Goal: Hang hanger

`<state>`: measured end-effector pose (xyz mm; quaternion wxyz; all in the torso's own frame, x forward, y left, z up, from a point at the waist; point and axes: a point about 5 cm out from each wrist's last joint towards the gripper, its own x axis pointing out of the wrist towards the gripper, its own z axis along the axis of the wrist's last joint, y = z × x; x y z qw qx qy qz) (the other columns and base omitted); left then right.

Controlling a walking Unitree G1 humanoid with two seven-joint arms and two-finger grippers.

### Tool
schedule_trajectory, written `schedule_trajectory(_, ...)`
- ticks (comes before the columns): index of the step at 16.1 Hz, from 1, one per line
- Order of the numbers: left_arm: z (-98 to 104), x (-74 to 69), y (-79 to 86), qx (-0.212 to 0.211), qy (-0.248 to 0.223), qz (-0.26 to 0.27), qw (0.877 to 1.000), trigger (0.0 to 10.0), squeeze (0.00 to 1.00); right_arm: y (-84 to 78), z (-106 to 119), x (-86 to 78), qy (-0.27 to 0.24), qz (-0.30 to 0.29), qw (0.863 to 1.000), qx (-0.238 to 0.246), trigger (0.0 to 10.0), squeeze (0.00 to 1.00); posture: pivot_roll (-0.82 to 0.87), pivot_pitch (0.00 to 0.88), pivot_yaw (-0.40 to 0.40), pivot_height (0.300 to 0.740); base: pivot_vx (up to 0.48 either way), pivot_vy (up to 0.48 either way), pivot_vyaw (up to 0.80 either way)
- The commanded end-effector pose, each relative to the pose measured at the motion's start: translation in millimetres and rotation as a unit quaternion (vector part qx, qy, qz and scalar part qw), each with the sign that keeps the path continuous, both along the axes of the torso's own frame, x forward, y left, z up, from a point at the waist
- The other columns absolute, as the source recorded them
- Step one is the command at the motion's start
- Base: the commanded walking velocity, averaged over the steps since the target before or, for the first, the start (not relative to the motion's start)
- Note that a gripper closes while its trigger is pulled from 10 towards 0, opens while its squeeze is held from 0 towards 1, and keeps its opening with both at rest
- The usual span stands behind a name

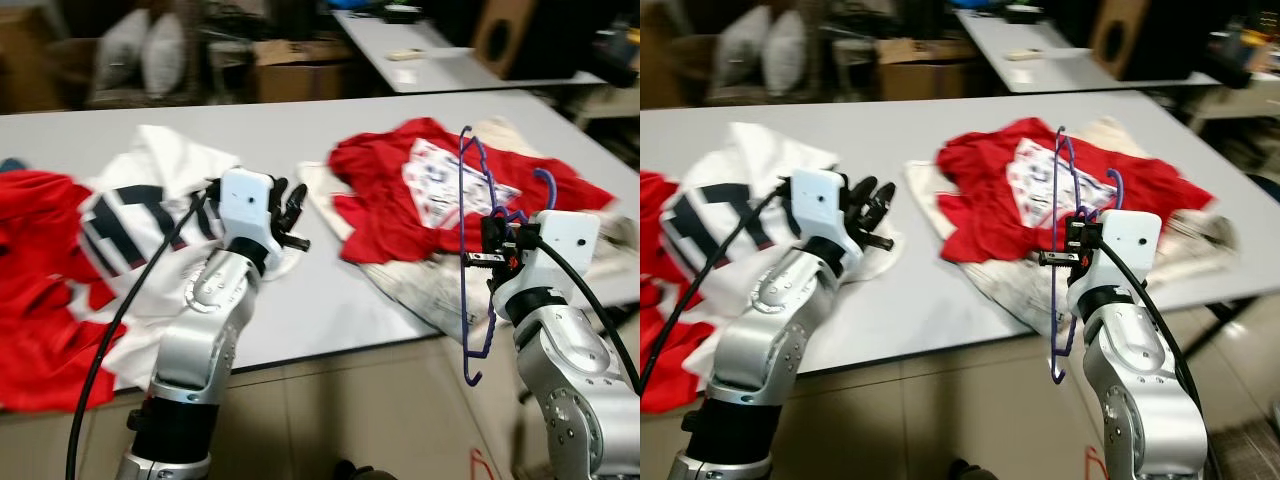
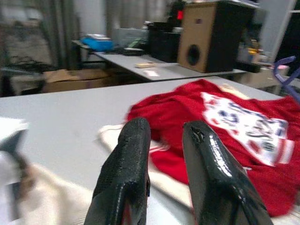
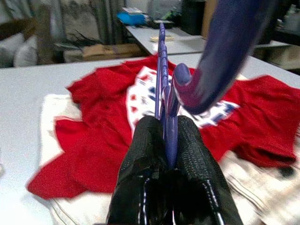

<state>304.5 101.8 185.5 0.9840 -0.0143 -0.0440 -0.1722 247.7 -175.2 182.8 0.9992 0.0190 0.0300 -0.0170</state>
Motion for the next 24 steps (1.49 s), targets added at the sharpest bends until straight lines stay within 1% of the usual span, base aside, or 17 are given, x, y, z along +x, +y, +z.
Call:
schedule_trajectory(1, 3, -2.5, -1.8, 0.010, -0.011, 0.000, 1.000, 10.0, 0.00, -3.2, -1, 0.9, 0.008, -0.003, 1.000, -0.006, 10.0, 0.00, 0.02, 0.013, -0.024, 0.740, 0.000, 0.000, -0.80)
schedule_trajectory(2, 0, -2.4, -2.0, 0.019, -0.002, -0.004, 1.000, 10.0, 0.00, -1.9, -1, 1.5, 0.006, -0.008, 1.000, 0.014, 10.0, 0.00, 0.02, 0.009, -0.017, 0.740, 0.000, 0.000, -0.80)
schedule_trajectory(3, 1, -1.4, 1.6, 0.006, -0.001, -0.001, 1.000, 10.0, 0.00, -0.4, 0, 0.9, 0.003, -0.009, 0.999, 0.041, 10.0, 0.00, 0.02, 0.005, -0.009, 0.740, 0.000, 0.000, -0.80)
schedule_trajectory(5, -1, -1.6, 3.8, 0.019, 0.001, 0.000, 1.000, 10.0, 0.00, -1.8, -1, 0.5, 0.002, -0.012, 1.000, 0.009, 10.0, 0.00, 0.01, 0.000, -0.002, 0.740, 0.000, 0.000, -0.80)
schedule_trajectory(7, -3, -2.0, 7.2, 0.024, -0.004, 0.010, 1.000, 10.0, 0.00, -5.4, 2, 0.3, -0.022, -0.013, 0.999, -0.042, 10.0, 0.00, 0.00, 0.000, -0.012, 0.740, 0.000, 0.000, -0.80)
schedule_trajectory(8, -7, -1.9, 12.4, 0.033, 0.001, 0.017, 0.999, 10.0, 0.00, -6.5, -12, -1.1, 0.036, -0.016, 0.998, -0.042, 10.0, 0.00, -0.01, 0.000, -0.012, 0.740, 0.000, 0.000, -0.80)
schedule_trajectory(9, -10, -2.3, 16.4, 0.034, 0.004, 0.016, 0.999, 10.0, 0.00, -5.6, -22, -3.4, 0.072, -0.016, 0.997, -0.028, 10.0, 0.00, -0.02, 0.000, -0.008, 0.740, 0.247, 0.000, 0.00)
schedule_trajectory(10, -10, -2.4, 18.0, 0.034, 0.006, 0.016, 0.999, 10.0, 0.00, -4.7, -23, -4.1, 0.070, -0.015, 0.997, -0.025, 10.0, 0.00, -0.02, 0.000, -0.008, 0.740, 0.247, 0.000, 0.00)
schedule_trajectory(11, -11, -2.1, 18.8, 0.032, 0.013, 0.004, 0.999, 10.0, 0.00, -2.0, -19, -4.2, 0.051, -0.012, 0.998, -0.027, 10.0, 0.00, -0.01, 0.000, -0.001, 0.740, 0.292, 0.000, 0.00)
schedule_trajectory(13, -10, -2.4, 16.7, 0.034, 0.011, -0.001, 0.999, 10.0, 0.00, 0.4, -15, -1.0, 0.039, -0.015, 0.999, -0.018, 10.0, 0.00, -0.02, 0.000, 0.004, 0.740, 0.330, 0.000, 0.00)
schedule_trajectory(14, -11, -3.2, 14.7, 0.031, 0.012, -0.004, 0.999, 10.0, 0.00, 1.4, -13, 0.5, 0.032, -0.005, 0.999, -0.035, 10.0, 0.00, -0.02, 0.000, 0.005, 0.740, 0.330, 0.000, 0.00)
schedule_trajectory(15, -13, -4.5, 12.8, 0.029, 0.014, -0.005, 0.999, 10.0, 0.00, 3.4, -11, 0.6, 0.025, 0.009, 0.999, -0.035, 10.0, 0.00, -0.02, 0.000, 0.004, 0.740, 0.334, 0.000, 0.00)
schedule_trajectory(17, -21, -7.1, 11.8, 0.027, 0.025, -0.002, 0.999, 10.0, 0.00, 8.1, -8, -2.3, 0.015, 0.036, 0.999, -0.001, 10.0, 0.00, -0.02, 0.000, 0.002, 0.740, 0.336, 0.000, 0.00)
schedule_trajectory(18, -23, -7.8, 12.5, 0.031, 0.028, -0.002, 0.999, 10.0, 0.00, 8.7, -8, -2.9, 0.014, 0.040, 0.999, 0.007, 10.0, 0.00, -0.02, 0.000, 0.000, 0.740, 0.334, 0.000, 0.00)
schedule_trajectory(20, -27, -9.7, 11.6, 0.039, 0.033, -0.005, 0.999, 10.0, 0.00, 7.4, -12, -3.9, 0.021, 0.042, 0.999, 0.016, 10.0, 0.00, -0.02, 0.000, -0.004, 0.740, 0.313, 0.000, -0.69)
schedule_trajectory(22, -28, -11.2, 10.0, 0.042, 0.034, -0.010, 0.998, 10.0, 0.00, 6.3, -12, -5.3, 0.019, 0.047, 0.999, 0.013, 10.0, 0.00, -0.03, 0.000, -0.001, 0.740, 0.304, 0.000, -0.80)
schedule_trajectory(24, -31, -12.1, 7.7, 0.049, 0.036, -0.020, 0.998, 10.0, 0.00, 4.4, -12, -7.4, 0.016, 0.056, 0.998, 0.011, 10.0, 0.00, -0.03, 0.000, 0.009, 0.740, 0.298, 0.000, 0.00)
